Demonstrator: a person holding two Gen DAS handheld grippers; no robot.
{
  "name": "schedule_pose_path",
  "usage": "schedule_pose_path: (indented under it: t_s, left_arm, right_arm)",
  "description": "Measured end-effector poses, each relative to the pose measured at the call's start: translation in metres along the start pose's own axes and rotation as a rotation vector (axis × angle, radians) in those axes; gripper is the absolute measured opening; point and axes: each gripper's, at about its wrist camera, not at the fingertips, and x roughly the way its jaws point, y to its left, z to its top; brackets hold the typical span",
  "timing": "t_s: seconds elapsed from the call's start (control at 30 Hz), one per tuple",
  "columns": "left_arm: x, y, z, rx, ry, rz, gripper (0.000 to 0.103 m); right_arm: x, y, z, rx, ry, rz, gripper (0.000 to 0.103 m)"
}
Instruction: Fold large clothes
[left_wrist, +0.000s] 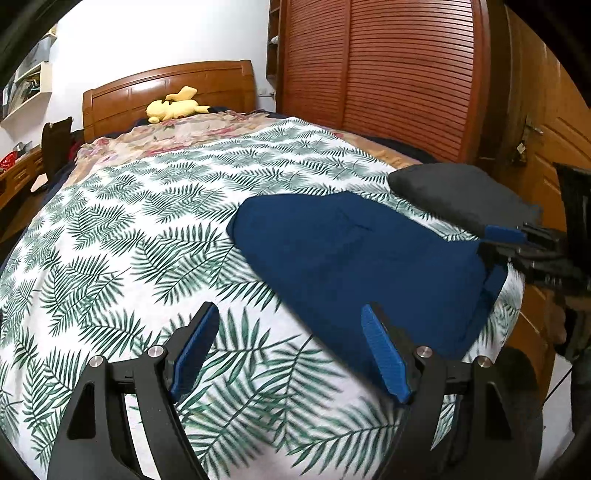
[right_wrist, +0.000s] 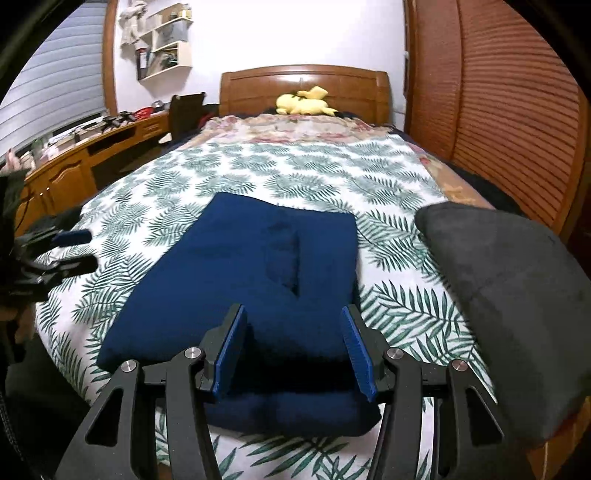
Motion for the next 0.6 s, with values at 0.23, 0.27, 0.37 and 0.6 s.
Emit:
schedule_pose_path:
  t_s: [0.23, 0.27, 0.37, 0.6]
  left_arm:
    - [-0.007, 0.006, -0.016, -0.018, -0.004, -0.017, 0.080]
    - [-0.008, 0.006, -0.017, -0.020, -0.004, -0.019, 0.080]
    - [-0.012, 0.005, -0.021, -0.020, -0.006, -0.022, 0.080]
    - [-0.023, 0.003, -0.023, -0.019, -0.015, -0.018, 0.080]
  right_arm:
    - [0.011, -0.012, -0.006, 0.086, 0.082, 0.008, 0.061]
    - [0.012, -0.015, -0.007, 0.103, 0.091, 0.018, 0.061]
    - [0.016, -0.014, -0.005, 0.131, 0.097, 0.064, 0.057]
    - [-0.017, 0.006, 0.004, 0.022, 0.007, 0.102, 0.013]
